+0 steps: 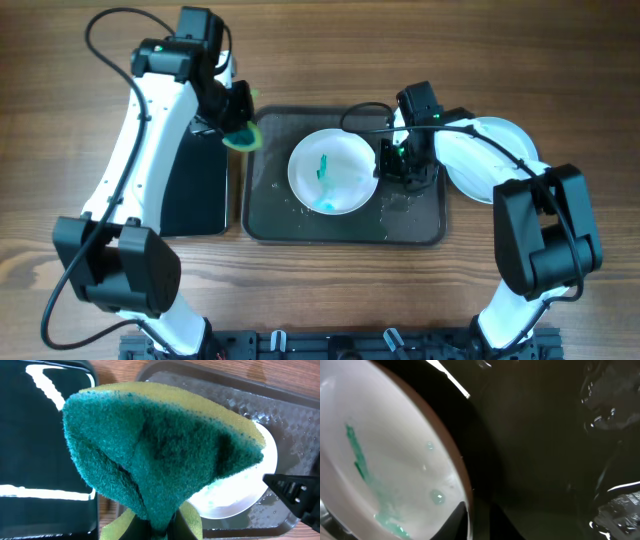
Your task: Clean dirty plates on tray and stack at the side
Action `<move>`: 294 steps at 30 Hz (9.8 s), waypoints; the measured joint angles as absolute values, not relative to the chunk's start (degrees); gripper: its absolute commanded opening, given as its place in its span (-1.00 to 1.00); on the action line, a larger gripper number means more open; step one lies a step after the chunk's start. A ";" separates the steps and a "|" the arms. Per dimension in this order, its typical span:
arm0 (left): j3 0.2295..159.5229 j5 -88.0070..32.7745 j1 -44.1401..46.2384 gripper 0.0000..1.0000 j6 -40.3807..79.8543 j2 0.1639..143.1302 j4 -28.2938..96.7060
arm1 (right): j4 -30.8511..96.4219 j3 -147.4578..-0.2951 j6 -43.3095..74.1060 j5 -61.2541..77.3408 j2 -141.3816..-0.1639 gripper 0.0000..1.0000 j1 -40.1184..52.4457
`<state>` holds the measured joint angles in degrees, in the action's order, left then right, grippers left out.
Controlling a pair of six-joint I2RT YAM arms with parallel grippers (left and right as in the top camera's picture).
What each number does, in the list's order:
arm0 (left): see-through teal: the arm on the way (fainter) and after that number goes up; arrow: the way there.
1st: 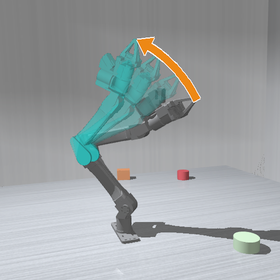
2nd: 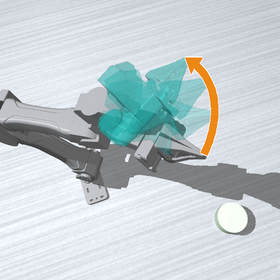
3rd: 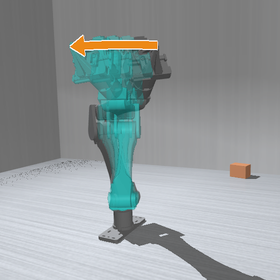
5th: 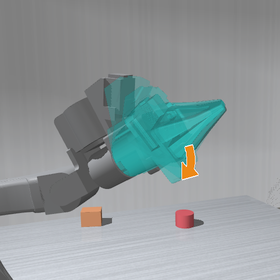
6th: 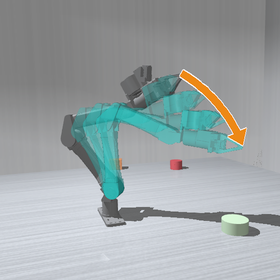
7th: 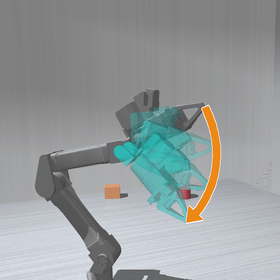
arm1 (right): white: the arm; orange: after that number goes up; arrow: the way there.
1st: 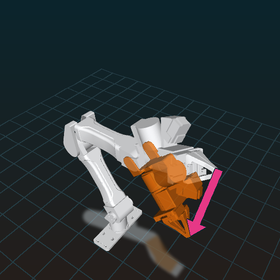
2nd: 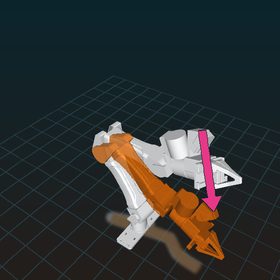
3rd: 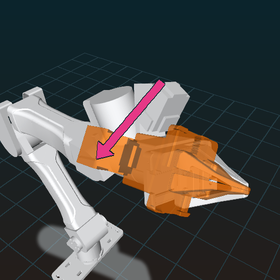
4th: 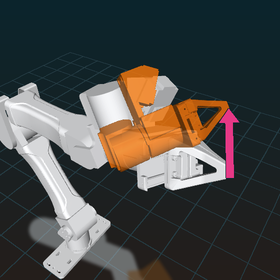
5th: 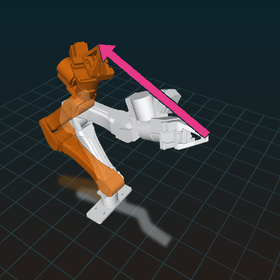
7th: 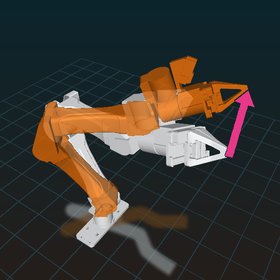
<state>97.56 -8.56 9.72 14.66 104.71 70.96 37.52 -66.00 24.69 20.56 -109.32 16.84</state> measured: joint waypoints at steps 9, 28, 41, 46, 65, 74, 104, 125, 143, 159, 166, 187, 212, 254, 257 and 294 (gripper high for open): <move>95.77 -8.58 15.22 -0.92 15.31 108.05 65.67 | 36.34 -65.21 26.39 20.99 -109.32 -0.91 16.99; 89.52 -9.32 27.49 -0.92 20.88 121.95 53.67 | 36.36 -65.21 26.37 20.97 -109.32 -0.91 16.99; 89.52 -14.98 34.00 -0.92 22.57 123.13 49.95 | 36.34 -65.10 26.41 20.99 -109.32 -0.91 16.99; 90.48 -1.54 33.45 -0.92 29.21 123.11 54.50 | 35.75 -65.06 26.81 22.06 -109.32 -0.91 17.52; 90.15 -21.30 30.44 -0.92 20.23 123.79 48.53 | 36.14 -65.06 27.00 21.85 -109.32 -0.91 17.15; 90.94 -7.53 28.73 -0.92 27.40 123.70 52.73 | 35.68 -65.06 27.00 22.33 -109.32 -0.91 17.65; 112.57 1.65 3.75 -0.92 22.52 108.20 81.71 | 42.50 -65.17 24.12 -29.02 -87.35 -0.91 40.45; 112.57 1.67 3.79 -0.92 22.11 108.20 81.93 | 41.06 -65.17 15.79 -75.92 -86.32 -0.91 57.65; 112.57 1.65 3.79 -0.92 22.11 108.20 83.37 | 48.34 -65.32 22.02 6.83 -83.33 -0.91 -10.79; 112.57 1.67 3.79 -0.92 20.93 108.20 83.40 | 42.72 -58.22 19.14 5.76 -83.13 0.18 -22.96; 109.60 1.72 3.49 -0.92 20.23 108.20 86.48 | 40.66 -58.26 12.93 19.64 -83.13 0.29 -14.04; 72.90 2.31 -7.20 0.26 4.56 108.40 56.75 | 47.51 -58.35 7.16 20.36 -82.91 0.73 -4.62; 85.10 -1.58 -6.42 1.00 4.10 87.59 64.73 | 61.12 -69.89 20.21 17.87 -43.05 1.00 -4.62; 85.03 -1.61 -6.42 1.00 4.10 87.59 64.73 | -0.10 -0.49 2.31 8.47 -1.15 1.00 4.10; 85.03 -1.61 -6.42 1.00 4.10 87.59 64.73 | -0.10 -0.49 2.31 8.47 -1.15 1.00 4.10; 7.09 -7.20 0.86 1.00 4.10 8.21 3.22 | -0.30 -0.45 2.31 8.27 -1.17 0.99 4.10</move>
